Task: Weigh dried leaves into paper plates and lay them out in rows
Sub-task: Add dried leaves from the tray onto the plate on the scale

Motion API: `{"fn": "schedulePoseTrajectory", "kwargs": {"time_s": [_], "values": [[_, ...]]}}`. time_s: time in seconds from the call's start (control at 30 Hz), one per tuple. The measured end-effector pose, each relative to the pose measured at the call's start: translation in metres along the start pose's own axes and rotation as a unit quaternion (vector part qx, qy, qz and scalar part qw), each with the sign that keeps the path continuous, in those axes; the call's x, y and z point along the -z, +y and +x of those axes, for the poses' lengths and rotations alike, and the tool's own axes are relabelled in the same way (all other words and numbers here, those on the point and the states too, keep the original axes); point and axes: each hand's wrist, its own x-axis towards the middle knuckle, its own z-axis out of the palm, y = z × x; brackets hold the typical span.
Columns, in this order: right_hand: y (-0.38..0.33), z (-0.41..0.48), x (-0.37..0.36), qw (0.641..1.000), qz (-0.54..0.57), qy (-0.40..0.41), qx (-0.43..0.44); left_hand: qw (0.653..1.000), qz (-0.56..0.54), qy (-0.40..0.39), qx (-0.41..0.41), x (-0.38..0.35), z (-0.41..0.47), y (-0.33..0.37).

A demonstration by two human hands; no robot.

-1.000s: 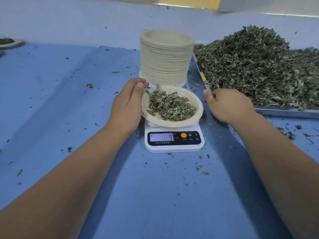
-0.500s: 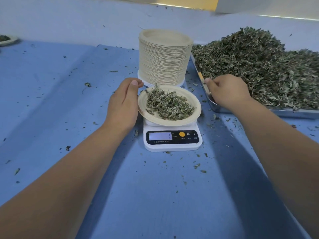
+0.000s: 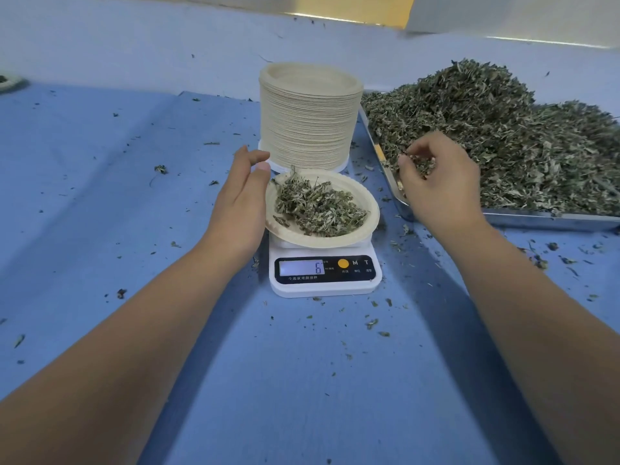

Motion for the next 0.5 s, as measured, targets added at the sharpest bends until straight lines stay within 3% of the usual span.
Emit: {"fn": "schedulePoseTrajectory", "kwargs": {"time_s": [0.13, 0.27, 0.5], "values": [[-0.028, -0.038, 0.011, 0.993, -0.033, -0.103, 0.046, 0.998, -0.035, 0.013, 0.047, -0.007, 0.002, -0.001], [-0.04, -0.06, 0.011, 0.977, -0.049, -0.205, 0.033, 0.996, -0.053, 0.012, 0.073, -0.009, 0.004, 0.0], [-0.033, -0.058, 0.011, 0.976, -0.098, -0.193, 0.037, 0.995, -0.058, 0.008, 0.078, -0.01, 0.003, -0.001]]}}
